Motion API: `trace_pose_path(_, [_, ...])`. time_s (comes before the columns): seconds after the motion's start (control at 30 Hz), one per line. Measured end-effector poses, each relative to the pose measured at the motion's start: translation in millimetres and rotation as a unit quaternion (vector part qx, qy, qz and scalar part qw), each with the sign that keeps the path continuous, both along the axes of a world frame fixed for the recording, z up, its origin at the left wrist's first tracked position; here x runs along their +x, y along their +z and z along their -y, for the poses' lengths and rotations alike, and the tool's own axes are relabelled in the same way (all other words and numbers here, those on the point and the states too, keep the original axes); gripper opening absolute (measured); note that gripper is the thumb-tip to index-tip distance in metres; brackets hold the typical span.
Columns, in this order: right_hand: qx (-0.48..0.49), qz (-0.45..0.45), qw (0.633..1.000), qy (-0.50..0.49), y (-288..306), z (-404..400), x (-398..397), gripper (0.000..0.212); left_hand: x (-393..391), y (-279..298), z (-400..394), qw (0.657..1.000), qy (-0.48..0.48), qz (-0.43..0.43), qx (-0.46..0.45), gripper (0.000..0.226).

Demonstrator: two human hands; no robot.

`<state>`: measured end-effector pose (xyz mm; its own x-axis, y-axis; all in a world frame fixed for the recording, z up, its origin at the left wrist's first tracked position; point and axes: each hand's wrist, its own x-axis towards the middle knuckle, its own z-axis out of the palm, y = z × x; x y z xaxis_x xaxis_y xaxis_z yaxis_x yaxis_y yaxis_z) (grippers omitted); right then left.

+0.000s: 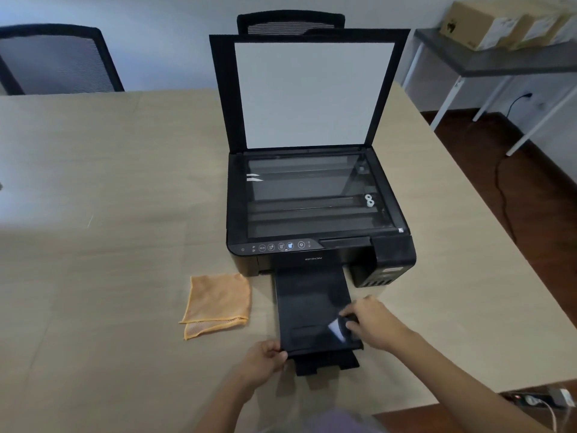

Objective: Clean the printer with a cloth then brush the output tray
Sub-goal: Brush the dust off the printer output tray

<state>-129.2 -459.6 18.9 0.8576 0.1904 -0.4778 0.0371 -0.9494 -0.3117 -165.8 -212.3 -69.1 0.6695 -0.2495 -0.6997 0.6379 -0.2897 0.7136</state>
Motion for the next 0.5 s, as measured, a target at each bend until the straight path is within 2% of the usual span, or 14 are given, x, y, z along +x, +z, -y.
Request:
trace_pose_path(0.03, [-0.011, 0.012, 1.0, -0.022, 0.9, 3.9, -0.2, 0.026, 0.2, 0.4, 1.7, 1.0, 0.0, -0.002, -0.006, 0.023])
trace_pose_path(0.13, [0.001, -0.067, 0.997, 0.022, 3.6, 5.3, -7.1, 0.026, -1.3, -2.5, 0.2, 1.0, 0.004, -0.006, -0.004, 0.021])
trace_pose_path(0.17, [0.006, -0.063, 0.998, 0.017, 5.0, 3.9, -8.9, 0.025, -0.7, -2.1, -1.0, 1.0, 0.003, -0.009, -0.002, 0.021])
trace_pose_path(0.27, [-0.004, 0.06, 0.994, -0.093, 2.2, 10.3, -0.6, 0.021, 0.9, -4.1, 0.2, 1.0, 0.001, -0.013, -0.019, 0.021])
trace_pose_path(0.3, [0.002, 0.056, 0.995, -0.087, 1.3, 8.6, 2.6, 0.021, 0.5, -2.7, 1.2, 1.0, 0.0, -0.013, -0.017, 0.021])
trace_pose_path(0.4, [0.058, -0.061, 0.995, 0.046, -2.0, -21.2, 5.1, 0.026, 0.0, -4.5, -1.8, 1.0, 0.014, -0.015, -0.02, 0.021])
trace_pose_path(0.43, [0.068, -0.063, 0.994, 0.052, -4.1, -32.3, 7.8, 0.028, 0.9, -5.5, -2.6, 1.0, 0.012, -0.016, -0.024, 0.021])
trace_pose_path(0.5, [0.078, 0.026, 0.996, -0.038, -12.8, -46.1, 23.7, 0.03, 2.5, -4.7, -3.2, 1.0, -0.002, -0.014, -0.022, 0.02])
